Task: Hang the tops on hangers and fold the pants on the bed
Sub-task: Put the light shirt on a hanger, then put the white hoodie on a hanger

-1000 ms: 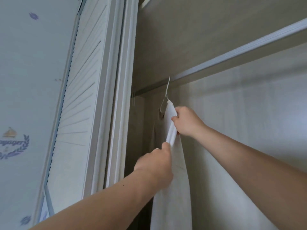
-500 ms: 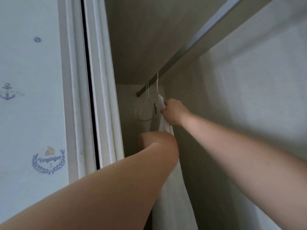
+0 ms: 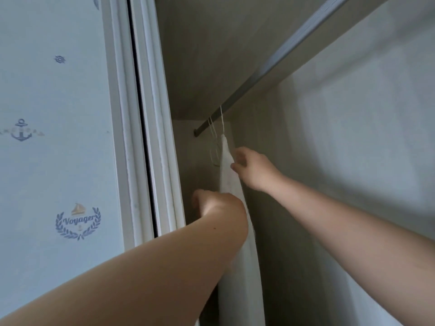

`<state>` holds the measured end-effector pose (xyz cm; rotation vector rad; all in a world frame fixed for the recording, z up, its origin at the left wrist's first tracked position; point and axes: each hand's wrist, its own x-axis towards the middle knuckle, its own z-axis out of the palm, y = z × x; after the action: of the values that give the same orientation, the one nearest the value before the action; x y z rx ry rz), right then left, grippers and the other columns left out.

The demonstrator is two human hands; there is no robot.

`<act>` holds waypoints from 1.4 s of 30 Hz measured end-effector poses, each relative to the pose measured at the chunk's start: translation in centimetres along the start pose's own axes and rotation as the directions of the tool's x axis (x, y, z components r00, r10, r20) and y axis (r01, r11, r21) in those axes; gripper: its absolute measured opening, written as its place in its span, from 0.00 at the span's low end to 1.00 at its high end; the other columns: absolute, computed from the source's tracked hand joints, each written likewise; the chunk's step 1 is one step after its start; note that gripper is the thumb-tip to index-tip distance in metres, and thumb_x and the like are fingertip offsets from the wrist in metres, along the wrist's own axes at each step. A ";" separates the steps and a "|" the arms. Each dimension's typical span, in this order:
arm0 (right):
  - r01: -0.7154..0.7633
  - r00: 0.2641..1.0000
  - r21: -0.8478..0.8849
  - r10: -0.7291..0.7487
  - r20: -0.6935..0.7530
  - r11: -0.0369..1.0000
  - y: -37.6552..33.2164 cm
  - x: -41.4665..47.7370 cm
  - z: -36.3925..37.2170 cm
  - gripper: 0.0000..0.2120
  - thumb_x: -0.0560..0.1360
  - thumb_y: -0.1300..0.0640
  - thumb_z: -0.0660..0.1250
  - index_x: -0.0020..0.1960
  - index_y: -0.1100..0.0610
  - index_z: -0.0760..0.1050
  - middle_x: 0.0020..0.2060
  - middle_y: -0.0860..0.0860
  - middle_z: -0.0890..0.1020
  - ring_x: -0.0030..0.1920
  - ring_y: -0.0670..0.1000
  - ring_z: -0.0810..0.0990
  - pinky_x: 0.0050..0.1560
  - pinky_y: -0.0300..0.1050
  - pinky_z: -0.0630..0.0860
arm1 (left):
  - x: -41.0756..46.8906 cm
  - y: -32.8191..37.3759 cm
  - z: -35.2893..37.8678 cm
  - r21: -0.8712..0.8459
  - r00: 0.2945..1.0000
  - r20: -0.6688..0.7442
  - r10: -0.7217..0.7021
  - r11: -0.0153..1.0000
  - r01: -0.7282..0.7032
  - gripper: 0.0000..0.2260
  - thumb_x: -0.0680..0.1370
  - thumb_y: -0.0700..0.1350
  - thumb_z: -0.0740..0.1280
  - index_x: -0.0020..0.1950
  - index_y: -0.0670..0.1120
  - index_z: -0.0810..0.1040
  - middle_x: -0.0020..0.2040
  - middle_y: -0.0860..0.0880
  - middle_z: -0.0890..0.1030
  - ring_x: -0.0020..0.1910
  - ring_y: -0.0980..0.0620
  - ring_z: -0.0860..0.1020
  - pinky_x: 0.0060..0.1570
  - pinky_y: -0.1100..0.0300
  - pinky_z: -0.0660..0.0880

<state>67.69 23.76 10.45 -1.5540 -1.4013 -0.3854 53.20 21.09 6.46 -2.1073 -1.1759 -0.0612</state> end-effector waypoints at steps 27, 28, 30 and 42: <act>0.326 0.834 -0.229 -0.165 0.526 0.917 -29.1 -48.0 12.3 0.35 0.73 0.25 0.33 0.76 0.36 0.27 0.78 0.41 0.30 0.78 0.49 0.28 0.74 0.61 0.29 | -55.1 -19.6 23.5 -0.356 0.979 -0.149 -0.137 0.931 0.076 0.36 0.80 0.68 0.49 0.82 0.49 0.56 0.82 0.45 0.54 0.81 0.41 0.48 0.76 0.37 0.49; 0.357 0.798 -0.177 -0.201 0.568 0.917 -31.4 -50.1 13.7 0.35 0.73 0.25 0.33 0.76 0.36 0.28 0.78 0.41 0.32 0.78 0.50 0.29 0.75 0.62 0.30 | -58.7 -20.2 24.9 -0.377 0.979 -0.099 -0.177 0.918 0.128 0.36 0.80 0.68 0.49 0.82 0.48 0.57 0.82 0.45 0.55 0.81 0.40 0.49 0.75 0.36 0.50; 0.420 0.716 -0.070 -0.282 0.639 0.905 -36.2 -54.1 16.3 0.36 0.74 0.26 0.34 0.77 0.37 0.31 0.79 0.42 0.34 0.79 0.50 0.33 0.75 0.63 0.34 | -65.8 -21.3 27.1 -0.408 0.965 0.011 -0.262 0.880 0.244 0.36 0.79 0.68 0.50 0.81 0.48 0.59 0.82 0.45 0.56 0.81 0.39 0.51 0.75 0.35 0.54; 0.541 0.101 0.561 -0.710 0.697 0.627 -61.2 -77.4 29.4 0.36 0.75 0.28 0.36 0.80 0.39 0.37 0.81 0.42 0.40 0.80 0.50 0.38 0.76 0.63 0.37 | -100.2 -25.3 34.1 -0.146 0.391 0.559 -0.731 0.378 0.914 0.38 0.75 0.72 0.39 0.82 0.57 0.42 0.82 0.52 0.39 0.80 0.45 0.34 0.77 0.42 0.35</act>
<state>-19.42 -5.89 -35.72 -0.8233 -2.9361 0.1700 -34.37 -22.73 -41.14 -1.5935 -2.6772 -0.4214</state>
